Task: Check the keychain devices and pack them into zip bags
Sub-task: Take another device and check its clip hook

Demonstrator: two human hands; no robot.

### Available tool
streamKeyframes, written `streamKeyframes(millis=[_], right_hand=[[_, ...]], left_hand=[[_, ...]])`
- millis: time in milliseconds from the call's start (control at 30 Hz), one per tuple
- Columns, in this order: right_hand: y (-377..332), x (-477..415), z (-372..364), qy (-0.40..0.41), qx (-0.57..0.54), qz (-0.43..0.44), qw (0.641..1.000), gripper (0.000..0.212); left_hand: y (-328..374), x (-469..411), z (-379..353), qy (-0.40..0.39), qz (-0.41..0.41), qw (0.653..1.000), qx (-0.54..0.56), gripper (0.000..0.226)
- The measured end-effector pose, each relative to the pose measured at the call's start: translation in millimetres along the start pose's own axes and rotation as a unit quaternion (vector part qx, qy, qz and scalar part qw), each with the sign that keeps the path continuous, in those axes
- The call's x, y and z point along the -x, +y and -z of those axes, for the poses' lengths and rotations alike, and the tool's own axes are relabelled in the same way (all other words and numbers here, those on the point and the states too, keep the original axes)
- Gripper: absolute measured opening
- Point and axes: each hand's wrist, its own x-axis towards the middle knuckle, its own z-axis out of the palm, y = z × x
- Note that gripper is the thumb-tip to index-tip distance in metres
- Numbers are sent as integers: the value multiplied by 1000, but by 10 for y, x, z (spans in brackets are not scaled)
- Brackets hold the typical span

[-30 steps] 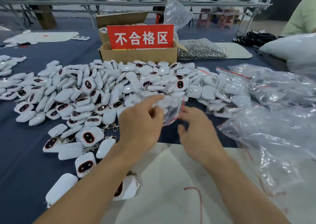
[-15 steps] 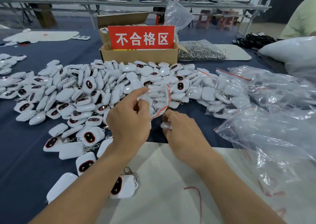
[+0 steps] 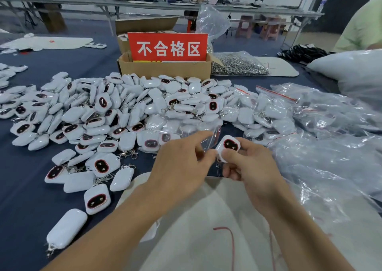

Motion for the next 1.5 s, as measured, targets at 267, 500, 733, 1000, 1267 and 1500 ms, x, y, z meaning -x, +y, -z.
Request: streamKeyframes(millis=[267,500,733,1000,1267,1500], right_hand=[[-1,6,-72,-86,14,-20,996,20],[7,2,-95,-80,75,-22,994,27],[-25,-21,-116,-71,51,-32,996,17],[54,-14,-196,-63,89,-4,994,21],[69,-39,-176,-43,65,-5,997,19],[61,-10,-201,-23,73,-6,997,19]], left_hand=[[-174,-118,56,-90,100,944,301,23],[-178,-120,17,-130,102,933,319,22],[-162,-110,43,-99,138,923,346,25],[-122,-109,30,-47,169,930,322,17],[-163,-109,-3,-72,160,927,330,16],[-173,-130,-12,-78,160,927,331,15]])
